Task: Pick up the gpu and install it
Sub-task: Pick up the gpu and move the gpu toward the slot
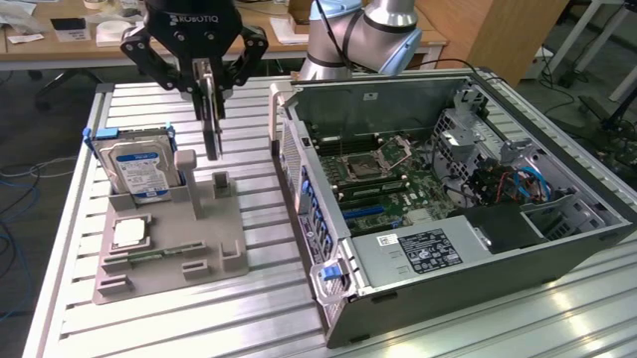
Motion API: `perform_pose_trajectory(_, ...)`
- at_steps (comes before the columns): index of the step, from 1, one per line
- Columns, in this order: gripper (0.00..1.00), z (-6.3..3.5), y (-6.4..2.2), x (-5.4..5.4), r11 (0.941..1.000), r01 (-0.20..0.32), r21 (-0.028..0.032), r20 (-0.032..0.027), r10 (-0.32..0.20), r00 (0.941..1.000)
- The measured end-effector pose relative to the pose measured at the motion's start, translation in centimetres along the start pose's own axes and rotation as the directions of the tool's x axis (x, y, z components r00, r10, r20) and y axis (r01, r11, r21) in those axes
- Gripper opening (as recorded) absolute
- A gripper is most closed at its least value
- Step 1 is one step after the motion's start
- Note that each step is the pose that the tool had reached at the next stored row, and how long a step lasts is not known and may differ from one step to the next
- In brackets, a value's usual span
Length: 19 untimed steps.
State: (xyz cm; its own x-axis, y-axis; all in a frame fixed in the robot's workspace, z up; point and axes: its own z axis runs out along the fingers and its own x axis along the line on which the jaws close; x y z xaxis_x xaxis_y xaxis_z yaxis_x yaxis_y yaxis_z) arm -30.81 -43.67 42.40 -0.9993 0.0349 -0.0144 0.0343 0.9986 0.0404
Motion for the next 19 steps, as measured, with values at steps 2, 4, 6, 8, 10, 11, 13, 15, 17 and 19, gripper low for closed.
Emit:
perform_pose_trajectory(2,0.28,-0.17,0.01,0.0,1.0,0.0,0.0,0.0,0.0,1.0)
perform_pose_trajectory(4,0.28,-0.35,0.01,-0.01,1.0,0.0,-0.0001,0.0,0.0,1.0)
perform_pose_trajectory(6,0.28,-0.54,0.02,-0.01,1.0,0.001,0.0,-0.0001,-0.001,1.0)
perform_pose_trajectory(8,0.28,-0.66,0.03,-0.01,1.0,0.001,-0.0002,0.0,-0.001,1.0)
perform_pose_trajectory(10,0.28,-0.66,0.03,-0.01,1.0,0.001,-0.0003,0.0001,-0.001,1.0)
perform_pose_trajectory(11,0.28,-0.67,0.03,-0.01,1.0,0.001,-0.0003,0.0001,-0.001,1.0)
perform_pose_trajectory(13,0.28,-0.68,0.03,-0.01,1.0,0.001,-0.0001,-0.0001,-0.001,1.0)
perform_pose_trajectory(15,0.28,-0.68,0.02,-0.01,1.0,0.001,-0.0002,-0.0001,-0.001,1.0)
perform_pose_trajectory(17,0.28,-0.68,0.02,-0.04,1.0,0.001,-0.0001,-0.0001,-0.001,1.0)
perform_pose_trajectory(19,0.28,-0.68,0.03,-0.27,1.0,0.001,-0.0001,-0.0003,-0.001,1.0)
